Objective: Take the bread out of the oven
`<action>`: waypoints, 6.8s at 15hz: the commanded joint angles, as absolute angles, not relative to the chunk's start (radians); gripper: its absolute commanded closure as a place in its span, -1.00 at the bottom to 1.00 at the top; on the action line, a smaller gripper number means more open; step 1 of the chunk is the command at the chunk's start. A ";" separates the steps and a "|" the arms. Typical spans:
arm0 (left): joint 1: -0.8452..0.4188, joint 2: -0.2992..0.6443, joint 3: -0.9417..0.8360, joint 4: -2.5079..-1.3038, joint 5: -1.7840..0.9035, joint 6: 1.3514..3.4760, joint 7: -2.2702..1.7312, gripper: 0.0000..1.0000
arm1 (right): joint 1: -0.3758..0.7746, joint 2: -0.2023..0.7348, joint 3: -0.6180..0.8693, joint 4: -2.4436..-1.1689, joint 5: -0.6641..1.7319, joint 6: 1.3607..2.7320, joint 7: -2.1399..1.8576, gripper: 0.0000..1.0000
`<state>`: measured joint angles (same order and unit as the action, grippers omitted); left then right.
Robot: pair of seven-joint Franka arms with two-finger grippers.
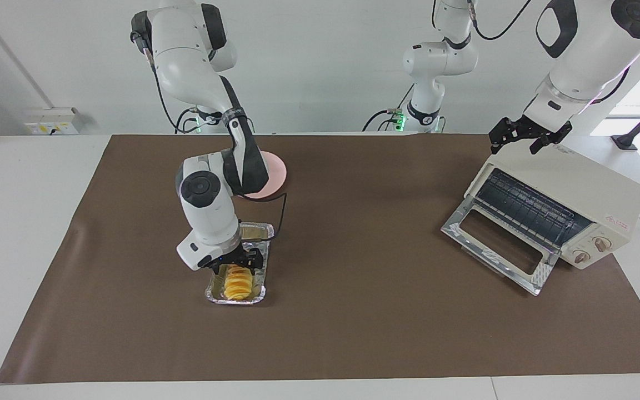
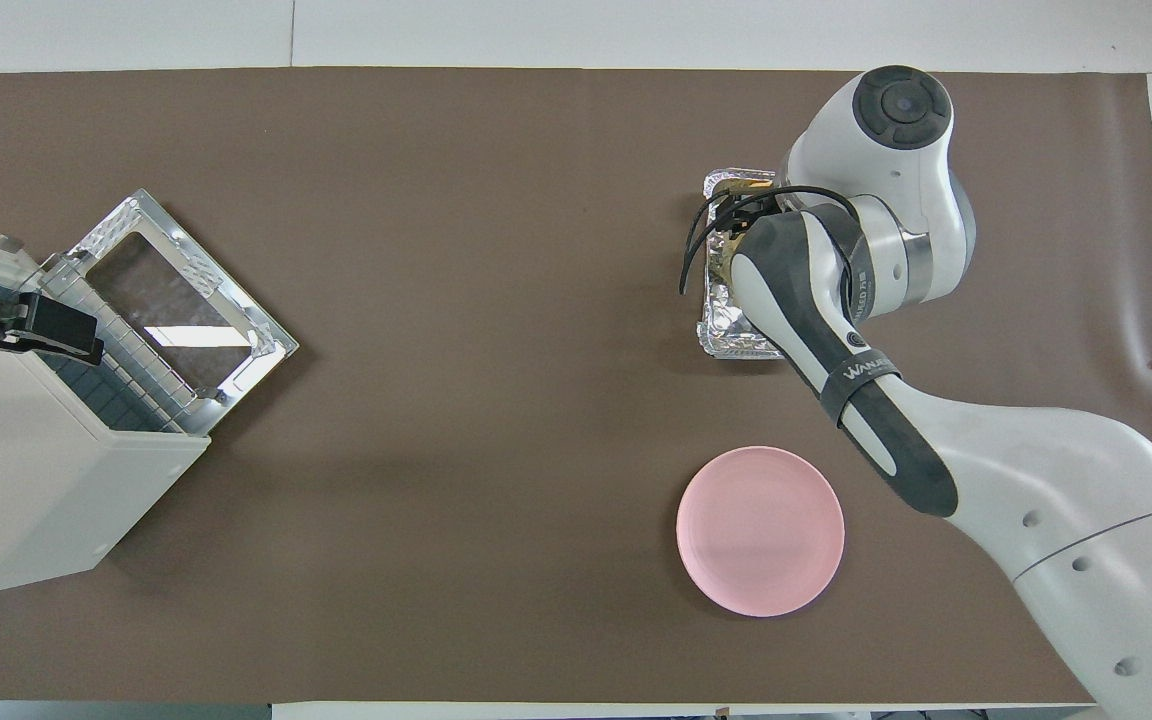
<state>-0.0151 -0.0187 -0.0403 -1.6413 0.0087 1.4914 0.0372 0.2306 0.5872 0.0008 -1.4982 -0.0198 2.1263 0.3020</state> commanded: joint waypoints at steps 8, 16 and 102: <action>-0.012 -0.038 -0.040 -1.654 0.015 1.494 0.035 -1.00 | 0.225 0.643 0.008 -1.459 -0.029 2.180 0.296 1.00; -0.012 -0.038 -0.040 -1.654 0.015 1.493 0.035 -1.00 | 0.196 0.577 0.008 -1.457 -0.029 2.103 0.259 1.00; -0.012 -0.038 -0.040 -1.654 0.015 1.493 0.035 -1.00 | 0.085 0.130 0.015 -1.689 0.041 1.904 0.089 -1.00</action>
